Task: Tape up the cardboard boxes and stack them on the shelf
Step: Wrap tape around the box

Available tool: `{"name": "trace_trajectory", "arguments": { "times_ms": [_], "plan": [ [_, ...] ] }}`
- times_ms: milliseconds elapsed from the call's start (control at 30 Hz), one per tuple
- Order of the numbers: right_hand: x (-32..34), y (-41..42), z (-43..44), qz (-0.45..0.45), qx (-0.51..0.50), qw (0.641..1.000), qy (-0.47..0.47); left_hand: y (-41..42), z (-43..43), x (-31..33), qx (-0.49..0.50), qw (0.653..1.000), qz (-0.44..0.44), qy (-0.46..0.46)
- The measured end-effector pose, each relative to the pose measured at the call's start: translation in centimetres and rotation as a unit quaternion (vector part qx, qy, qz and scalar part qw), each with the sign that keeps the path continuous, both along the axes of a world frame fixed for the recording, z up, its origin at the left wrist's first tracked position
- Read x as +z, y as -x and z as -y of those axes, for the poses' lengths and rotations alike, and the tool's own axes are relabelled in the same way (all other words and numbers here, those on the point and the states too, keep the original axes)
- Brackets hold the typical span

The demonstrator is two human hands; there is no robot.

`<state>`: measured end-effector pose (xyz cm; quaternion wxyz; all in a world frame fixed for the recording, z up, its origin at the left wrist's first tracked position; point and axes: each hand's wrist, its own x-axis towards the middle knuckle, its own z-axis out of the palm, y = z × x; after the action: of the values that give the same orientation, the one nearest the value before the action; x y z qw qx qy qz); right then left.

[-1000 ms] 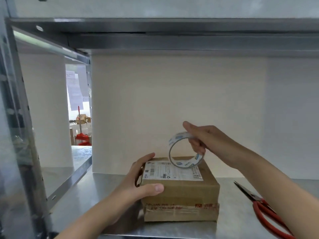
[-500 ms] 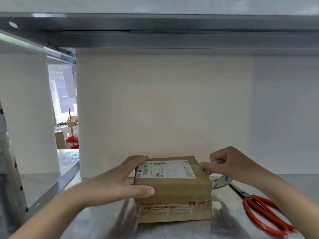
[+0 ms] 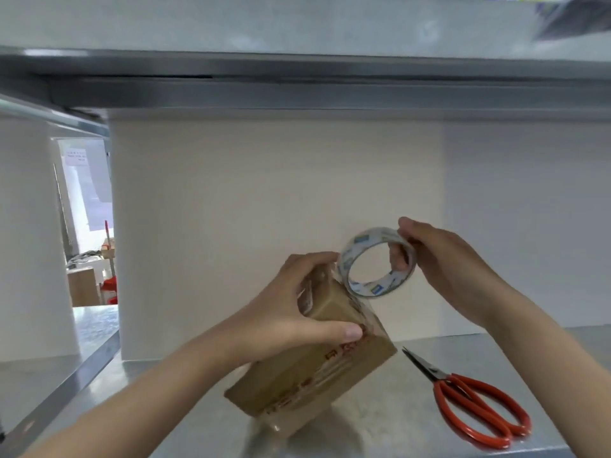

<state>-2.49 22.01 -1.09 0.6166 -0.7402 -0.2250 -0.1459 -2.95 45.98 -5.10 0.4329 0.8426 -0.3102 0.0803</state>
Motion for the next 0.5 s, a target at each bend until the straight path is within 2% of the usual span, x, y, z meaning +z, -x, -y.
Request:
{"name": "trace_trajectory", "arguments": {
  "times_ms": [100, 200, 333, 500],
  "plan": [
    [1.1, -0.7, -3.5, 0.055, 0.034, 0.997, -0.030, 0.2, -0.9, -2.5, 0.008, 0.987, 0.012, 0.159],
    [1.1, -1.8, -7.6, 0.042, 0.069, 0.996, 0.025, 0.7, -1.6, -4.6, 0.036, 0.962, -0.005, 0.269],
    [2.3, -2.2, -9.6, 0.042, 0.078, 0.995, 0.037, 0.9, -2.9, -4.9, 0.048, 0.952, -0.011, 0.302],
    [4.5, -2.7, -4.3, 0.077, -0.028, 0.997, 0.011, 1.1, -4.3, -5.3, 0.055, 0.943, 0.005, 0.329]
  ]
}}
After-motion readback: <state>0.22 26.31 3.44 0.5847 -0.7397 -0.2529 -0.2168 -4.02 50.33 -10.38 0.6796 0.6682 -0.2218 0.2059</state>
